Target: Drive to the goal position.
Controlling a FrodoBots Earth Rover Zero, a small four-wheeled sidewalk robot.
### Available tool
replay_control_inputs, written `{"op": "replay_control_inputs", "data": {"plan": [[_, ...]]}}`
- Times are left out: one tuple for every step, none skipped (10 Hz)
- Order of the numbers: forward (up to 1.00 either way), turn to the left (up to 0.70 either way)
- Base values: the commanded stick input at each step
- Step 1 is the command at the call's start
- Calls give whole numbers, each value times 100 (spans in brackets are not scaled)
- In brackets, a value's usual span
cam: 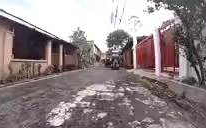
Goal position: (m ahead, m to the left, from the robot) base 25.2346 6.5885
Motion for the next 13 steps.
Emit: {"op": "replay_control_inputs", "data": {"plan": [[70, 0], [70, 0], [70, 0], [70, 0], [70, 0], [70, 0], [70, 0], [70, 0], [70, 0], [70, 0], [70, 2], [70, 0], [70, 2]]}}
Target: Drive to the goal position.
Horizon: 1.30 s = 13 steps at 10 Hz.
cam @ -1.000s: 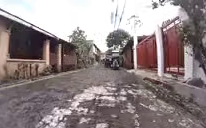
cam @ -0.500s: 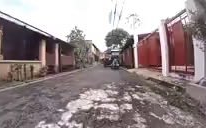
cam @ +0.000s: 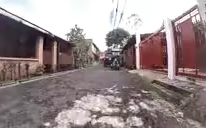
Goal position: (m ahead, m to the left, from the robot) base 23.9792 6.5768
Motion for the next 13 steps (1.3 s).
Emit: {"op": "replay_control_inputs", "data": {"plan": [[70, 0], [70, 0], [70, 2], [70, 0], [70, 0], [70, 0], [70, 0], [70, 0], [70, 0], [70, 0], [70, 0], [70, 0], [70, 0]]}}
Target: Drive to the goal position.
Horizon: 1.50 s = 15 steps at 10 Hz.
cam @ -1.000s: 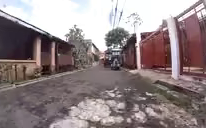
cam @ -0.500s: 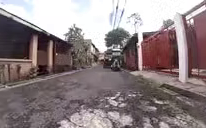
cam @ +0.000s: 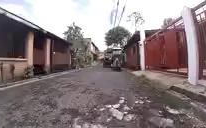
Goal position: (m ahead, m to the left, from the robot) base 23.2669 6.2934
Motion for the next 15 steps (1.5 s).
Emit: {"op": "replay_control_inputs", "data": {"plan": [[70, 0], [70, 0], [70, 0], [70, 0], [70, 0], [70, 0], [70, 0], [70, 0], [70, 26], [70, 35], [70, 35], [70, 35], [70, 35], [70, 23], [70, 5]]}}
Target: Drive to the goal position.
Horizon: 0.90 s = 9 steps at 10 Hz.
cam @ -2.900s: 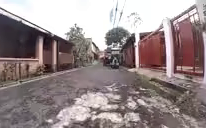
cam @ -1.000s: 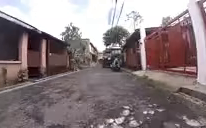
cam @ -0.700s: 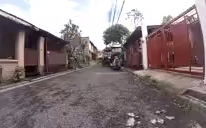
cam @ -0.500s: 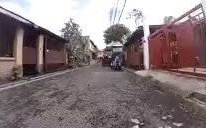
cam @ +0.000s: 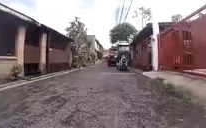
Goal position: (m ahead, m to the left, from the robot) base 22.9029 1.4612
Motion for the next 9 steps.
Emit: {"op": "replay_control_inputs", "data": {"plan": [[70, 0], [70, 0], [70, 0], [70, 0], [70, 0], [70, 0], [70, 0], [70, 0], [70, 0]]}}
